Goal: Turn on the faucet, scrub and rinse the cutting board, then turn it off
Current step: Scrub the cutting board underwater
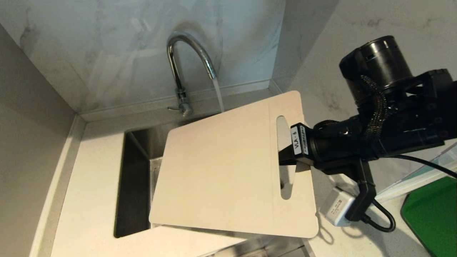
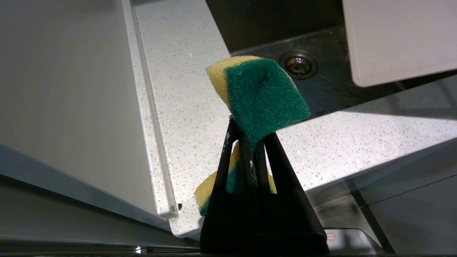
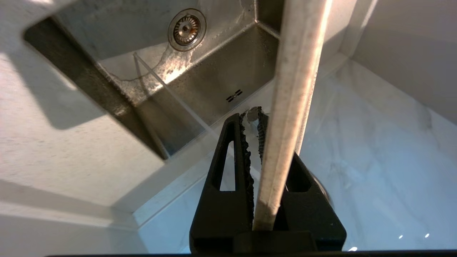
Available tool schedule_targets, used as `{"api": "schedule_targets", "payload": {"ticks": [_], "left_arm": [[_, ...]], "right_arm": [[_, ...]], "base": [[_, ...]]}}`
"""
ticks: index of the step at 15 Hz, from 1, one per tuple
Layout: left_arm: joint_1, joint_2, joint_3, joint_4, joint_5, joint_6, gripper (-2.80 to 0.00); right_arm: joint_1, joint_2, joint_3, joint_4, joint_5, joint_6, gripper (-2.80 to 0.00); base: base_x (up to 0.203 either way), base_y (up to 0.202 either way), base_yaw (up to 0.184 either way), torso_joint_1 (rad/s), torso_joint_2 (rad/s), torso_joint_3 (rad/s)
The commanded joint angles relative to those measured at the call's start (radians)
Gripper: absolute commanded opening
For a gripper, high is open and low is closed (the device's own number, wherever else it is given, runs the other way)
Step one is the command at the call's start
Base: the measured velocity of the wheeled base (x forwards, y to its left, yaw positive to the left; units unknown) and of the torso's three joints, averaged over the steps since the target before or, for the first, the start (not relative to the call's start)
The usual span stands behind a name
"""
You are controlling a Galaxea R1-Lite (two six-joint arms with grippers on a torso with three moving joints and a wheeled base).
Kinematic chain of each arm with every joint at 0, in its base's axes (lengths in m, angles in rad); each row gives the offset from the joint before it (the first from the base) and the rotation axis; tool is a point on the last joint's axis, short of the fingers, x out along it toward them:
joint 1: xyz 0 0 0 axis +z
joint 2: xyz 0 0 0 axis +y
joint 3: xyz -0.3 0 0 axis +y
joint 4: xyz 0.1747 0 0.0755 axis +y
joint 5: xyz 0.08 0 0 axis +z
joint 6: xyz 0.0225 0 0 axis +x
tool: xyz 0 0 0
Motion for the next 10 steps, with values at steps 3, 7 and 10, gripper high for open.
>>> {"api": "schedule_targets", "payload": {"ticks": [3, 7, 10], "left_arm": [[0.0, 0.0, 0.002, 0.0, 0.0, -0.001, -2.8], [0.0, 0.0, 0.003, 0.0, 0.0, -0.001, -2.8], [0.0, 0.001, 0.002, 0.0, 0.0, -0.001, -2.8]], "right_arm": [[0.0, 0.147, -0.095, -0.052, -0.048, -0.043, -2.8], [0.0, 0.281, -0.245, -0.054, -0.065, -0.087, -2.8], [0.0, 0.352, -0.286, -0.055, -0.068, -0.089, -2.8]], "base": [[0.0, 0.0, 0.0, 0.0, 0.0, 0.0], [0.0, 0.0, 0.0, 0.0, 0.0, 0.0], [0.0, 0.0, 0.0, 0.0, 0.0, 0.0]]}}
